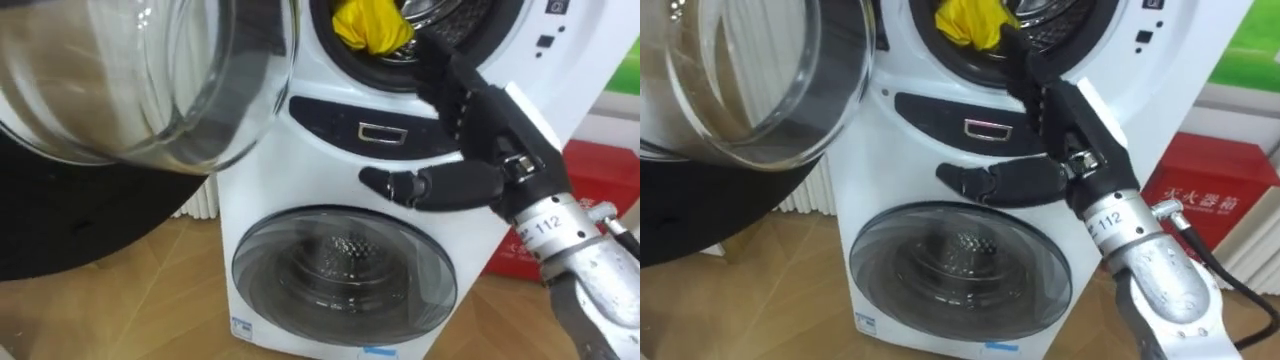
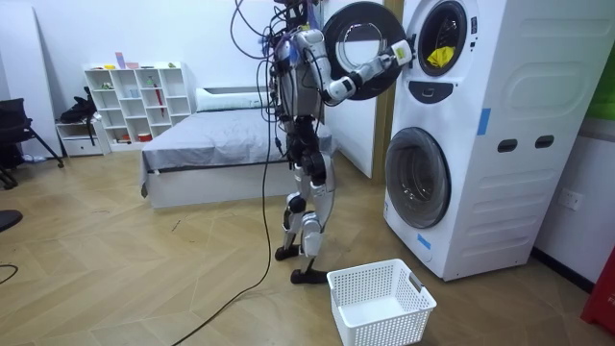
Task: Pick clothes from washing machine
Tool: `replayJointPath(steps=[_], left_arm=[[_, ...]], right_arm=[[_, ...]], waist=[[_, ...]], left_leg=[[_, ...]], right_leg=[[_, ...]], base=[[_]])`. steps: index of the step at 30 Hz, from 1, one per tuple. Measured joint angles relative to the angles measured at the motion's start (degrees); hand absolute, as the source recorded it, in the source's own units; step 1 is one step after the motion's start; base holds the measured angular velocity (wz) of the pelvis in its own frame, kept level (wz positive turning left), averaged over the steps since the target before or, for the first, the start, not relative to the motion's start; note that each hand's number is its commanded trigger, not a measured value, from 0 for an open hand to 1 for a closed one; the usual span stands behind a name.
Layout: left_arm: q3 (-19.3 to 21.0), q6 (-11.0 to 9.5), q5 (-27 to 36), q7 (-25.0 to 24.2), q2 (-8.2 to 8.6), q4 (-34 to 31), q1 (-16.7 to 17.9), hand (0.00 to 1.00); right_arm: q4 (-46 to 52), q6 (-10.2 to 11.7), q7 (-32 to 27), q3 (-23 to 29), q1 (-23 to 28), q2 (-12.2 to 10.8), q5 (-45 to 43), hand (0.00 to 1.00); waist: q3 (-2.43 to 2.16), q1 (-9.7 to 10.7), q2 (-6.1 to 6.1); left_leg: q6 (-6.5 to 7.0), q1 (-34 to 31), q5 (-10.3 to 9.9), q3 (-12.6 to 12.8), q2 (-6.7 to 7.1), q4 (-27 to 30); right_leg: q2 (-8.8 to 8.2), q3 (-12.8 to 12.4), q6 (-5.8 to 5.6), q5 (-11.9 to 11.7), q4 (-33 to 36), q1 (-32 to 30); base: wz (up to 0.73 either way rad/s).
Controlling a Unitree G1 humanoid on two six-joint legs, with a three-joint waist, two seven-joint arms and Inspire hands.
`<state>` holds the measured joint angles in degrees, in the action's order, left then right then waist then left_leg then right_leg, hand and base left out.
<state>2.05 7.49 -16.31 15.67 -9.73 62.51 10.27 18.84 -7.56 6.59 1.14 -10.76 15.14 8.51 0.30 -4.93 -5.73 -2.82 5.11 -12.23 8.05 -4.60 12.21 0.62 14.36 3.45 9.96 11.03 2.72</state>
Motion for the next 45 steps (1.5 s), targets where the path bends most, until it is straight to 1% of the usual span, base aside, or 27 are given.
replayJointPath(steps=[2, 3, 5, 7, 9, 11, 12, 13, 14, 15, 16, 17, 21, 22, 25, 27, 30, 31, 32, 34, 37, 39, 40, 41, 42, 43, 45], left_arm=[[0.01, 0.34, 0.05, 0.03, -0.36, 0.17, 0.49, 0.0], [0.09, 0.62, 0.01, 0.03, -0.46, 0.26, 0.59, 0.0], [0.23, 0.96, -0.09, -0.05, -0.71, 0.34, 1.35, 0.0], [0.19, 0.97, -0.12, -0.72, -0.62, 0.26, 1.77, 0.0], [0.09, 0.97, -0.14, -1.71, -0.54, 0.23, 1.49, 0.0], [0.1, 0.98, -0.14, -2.22, -0.29, 0.37, 0.95, 0.0], [0.14, 1.01, -0.18, -2.22, -0.26, 0.33, 1.04, 0.0], [0.39, 1.38, -0.31, -2.21, -0.34, 0.33, 1.46, 0.0], [0.61, 1.92, -0.47, -2.25, -0.36, 0.32, 2.33, 0.0], [0.62, 2.11, -0.47, -2.38, -0.35, 0.32, 2.68, 0.0], [0.88, 2.36, -0.51, -2.83, -0.36, 0.33, 3.12, 0.0], [1.23, 2.47, -0.67, -2.99, -0.33, 0.32, 3.08, 0.0], [1.18, 2.37, -0.59, -3.51, -0.28, 0.23, 1.89, 0.0], [1.1, 2.37, -0.57, -3.67, -0.28, 0.21, 1.12, 0.0], [1.01, 2.43, -0.6, -3.96, -0.29, 0.15, -1.05, 0.0], [1.03, 2.68, -0.45, -3.97, -0.25, 0.17, -2.16, 0.0], [0.44, 2.74, 1.14, -3.93, -0.43, -0.37, -4.59, 0.0], [-0.74, 2.58, 1.14, -3.92, -0.41, -0.71, -5.68, 0.0], [-1.4, 2.32, 1.12, -3.88, -0.42, -0.71, -6.56, 0.0], [-2.45, 2.02, 1.13, -3.58, -0.75, -0.74, -7.36, 0.0], [-3.78, 1.2, 0.94, -3.31, -2.22, -0.75, -7.36, 0.0], [-4.26, 1.17, 0.95, -3.32, -2.75, -0.57, -7.15, 0.0], [-4.33, 0.95, 0.96, -3.32, -2.66, -0.58, -6.6, 0.0], [-4.31, 0.6, 0.91, -3.32, -2.7, -0.82, -6.13, 0.0], [-4.28, 0.55, 0.94, -3.27, -2.49, -0.82, -6.22, 0.0], [-4.45, 0.5, 1.02, -3.23, -2.34, -0.66, -5.35, 0.0], [-4.55, 0.79, 0.9, -2.89, -2.53, -0.62, -4.83, 0.0]], right_arm=[[-0.25, 0.0, -1.04, -0.02, -0.52, -0.02, 0.06, 0.0], [-0.53, 0.09, -1.47, -0.03, -0.55, -0.12, 0.02, 0.0], [-3.69, 0.51, -3.0, -0.33, -1.6, -0.57, 0.03, 0.0], [-4.64, 0.59, -4.14, -0.84, -2.36, -0.66, 0.03, 0.0], [-4.72, 0.79, -4.91, -1.25, -2.56, -0.63, 0.03, 0.0], [-5.62, 0.71, -5.78, -1.87, -2.82, -0.29, -0.15, 0.0], [-5.62, 0.7, -5.83, -2.06, -2.86, -0.22, -0.28, 0.0], [-5.74, 0.68, -5.9, -2.43, -2.91, -0.3, -0.71, 0.0], [-6.08, 0.66, -5.97, -2.88, -3.04, -0.25, -1.18, 0.0], [-6.19, 0.66, -6.04, -2.94, -3.21, -0.23, -1.2, 0.0], [-6.51, 0.65, -6.36, -2.98, -3.55, -0.3, -1.13, 0.0], [-6.75, 0.63, -6.62, -3.02, -4.08, -0.23, -1.15, 0.0], [-6.7, 0.7, -8.99, -3.34, -4.74, -0.1, -1.04, 0.0], [-6.69, 0.7, -9.75, -3.51, -4.73, -0.11, -0.97, 0.0], [-6.57, 0.7, -10.97, -3.52, -4.71, -0.05, -0.48, 0.0], [-6.35, 0.71, -11.1, -3.51, -4.73, 0.07, -0.5, 0.0], [-6.64, 0.72, -12.07, -3.5, -4.7, 0.74, -0.65, 0.0], [-7.04, 0.76, -12.29, -3.36, -4.63, 1.36, -0.9, 0.0], [-7.38, 0.76, -12.29, -3.35, -4.17, 1.62, -0.9, 0.0], [-7.49, 0.75, -11.95, -3.32, -2.85, 1.55, -1.47, 0.0], [-8.0, 0.55, -11.49, -2.76, -2.25, 1.64, -2.35, 0.0], [-6.46, 0.51, -10.79, -2.74, -0.9, 1.67, -2.61, 0.0], [-5.96, 0.62, -10.39, -2.81, -0.14, 1.74, -2.6, 0.0], [-5.29, 0.53, -10.19, -3.01, 0.59, 1.76, -2.53, 0.0], [-5.21, 0.48, -10.14, -3.42, 0.79, 2.09, -2.53, 0.0], [-5.51, 0.44, -10.11, -4.39, 0.82, 2.29, -2.35, 0.0], [-5.51, 0.51, -9.19, -4.65, 0.65, 2.29, -1.66, 0.0]], waist=[[-0.1, -0.38, -0.39], [0.05, -0.61, -0.26], [0.2, -1.71, -0.54], [0.18, -1.6, -0.3], [0.2, -1.08, -0.4], [0.38, -1.27, -0.94], [0.38, -1.63, -0.81], [0.43, -1.97, -0.92], [0.35, -2.32, -0.84], [0.2, -2.29, -0.85], [-0.08, -2.05, -1.1], [-0.33, -1.71, -1.71], [-0.14, -1.1, -1.54], [0.15, -0.93, -1.11], [0.14, 0.91, -0.44], [-0.01, 1.79, -0.01], [0.19, 3.44, 0.11], [0.29, 3.62, 0.13], [0.33, 3.37, 0.37], [0.7, 2.87, 1.34], [0.6, 3.39, 1.36], [0.52, 4.23, 1.26], [0.5, 4.92, 1.22], [0.32, 4.76, 0.9], [0.12, 4.7, 1.18], [-0.33, 4.15, 2.46], [-0.29, 3.24, 3.06]], left_leg=[[-0.4, -2.2, -1.53, -0.03, -0.71, 5.33], [-0.46, -3.02, -1.89, -0.03, -0.95, 7.82], [-0.43, -6.56, -2.09, -0.18, -2.35, 18.07], [-0.44, -8.1, -2.19, -0.25, -3.44, 22.07], [-0.37, -9.67, -3.03, -0.42, -3.63, 22.22], [-0.88, -13.54, -3.23, -0.54, -2.59, 16.72], [-1.23, -14.69, -2.63, -0.46, -2.58, 14.77], [-1.2, -16.6, 0.44, -0.5, -2.47, 11.17], [-1.03, -17.3, 4.24, -0.51, -2.4, 8.61], [-0.81, -17.31, 5.84, -0.45, -2.29, 7.71], [0.12, -16.65, 8.22, -0.39, -1.54, 6.51], [0.44, -15.61, 8.33, -0.27, -0.77, 6.31], [1.14, -14.85, 6.16, -0.09, 0.59, 7.66], [1.3, -14.15, 5.38, -0.02, 1.12, 7.6], [2.36, -13.76, 3.91, 0.33, 3.31, 7.59], [3.42, -12.84, 3.21, 1.36, 4.18, 7.39], [5.56, -10.01, 1.81, 3.07, 6.02, 6.43], [6.34, -8.64, 1.27, 3.39, 6.94, 6.03], [6.95, -7.0, 0.81, 3.19, 7.45, 4.94], [7.36, -4.55, 0.47, 2.41, 7.25, 2.93], [7.49, -3.58, 0.4, 0.73, 6.05, 1.27], [7.49, -3.4, 0.4, -0.24, 5.63, 1.43], [7.36, -2.79, 0.33, -0.06, 5.71, 1.35], [6.9, -1.74, -0.11, 0.16, 6.23, 1.0], [6.77, -0.95, -0.62, 0.33, 5.95, 0.71], [6.39, 0.44, -0.99, 0.72, 5.15, -0.59], [5.88, 1.24, -0.96, 1.31, 4.36, -1.55]], right_leg=[[-0.02, 0.19, 0.47, 1.68, 2.27, -0.84], [-0.03, 0.15, 0.62, 2.1, 2.92, -0.82], [-0.42, 0.14, 1.53, 3.32, 4.14, 0.57], [0.05, 0.52, 2.36, 4.19, 4.82, 1.48], [0.63, 0.13, 2.91, 4.55, 4.68, 1.59], [0.51, -0.26, 3.21, 4.78, 4.2, 1.61], [0.52, -0.11, 3.27, 4.82, 4.01, 1.64], [0.51, -0.43, 3.12, 5.01, 3.57, 2.13], [0.35, -1.03, 2.67, 5.38, 3.28, 2.69], [0.33, -1.34, 2.43, 5.56, 3.16, 2.91], [0.01, -1.61, 1.9, 5.88, 2.59, 3.54], [-0.76, -1.57, 1.35, 5.99, 2.21, 3.94], [-2.26, -1.59, 0.19, 6.32, 2.29, 5.17], [-2.74, -1.58, -0.32, 6.61, 2.96, 5.49], [-5.0, -0.65, -3.32, 8.33, 6.11, 5.31], [-6.68, -0.31, -4.09, 8.77, 10.56, 4.03], [-10.71, -0.09, -4.89, 8.49, 23.34, 0.65], [-12.22, -0.74, -6.34, 7.08, 28.44, -1.04], [-12.82, -1.57, -6.7, 4.92, 31.73, -1.91], [-12.2, -2.66, -6.25, 1.26, 35.61, -3.66], [-9.19, -4.24, -6.0, 6.91, 32.58, -9.07], [-7.45, -4.51, -5.45, 6.81, 22.96, -10.97], [-6.62, -4.96, -5.25, 4.4, 14.91, -10.64], [-6.47, -5.0, -5.11, -1.74, 9.96, -10.23], [-6.31, -4.87, -4.55, -2.08, 9.94, -9.81], [-5.13, -4.84, -4.14, -2.61, 8.4, -8.42], [-3.83, -4.91, -3.5, -3.5, 6.83, -7.49]], base=[[0.02], [-0.05], [-0.12], [0.11], [0.31], [0.12], [-0.13], [-0.24], [-0.19], [-0.13], [0.0], [0.05], [0.05], [0.04], [0.15], [0.13], [0.34], [0.3], [0.21], [-0.02], [0.07], [0.11], [0.22], [0.19], [-0.08], [-0.25], [-0.25]])
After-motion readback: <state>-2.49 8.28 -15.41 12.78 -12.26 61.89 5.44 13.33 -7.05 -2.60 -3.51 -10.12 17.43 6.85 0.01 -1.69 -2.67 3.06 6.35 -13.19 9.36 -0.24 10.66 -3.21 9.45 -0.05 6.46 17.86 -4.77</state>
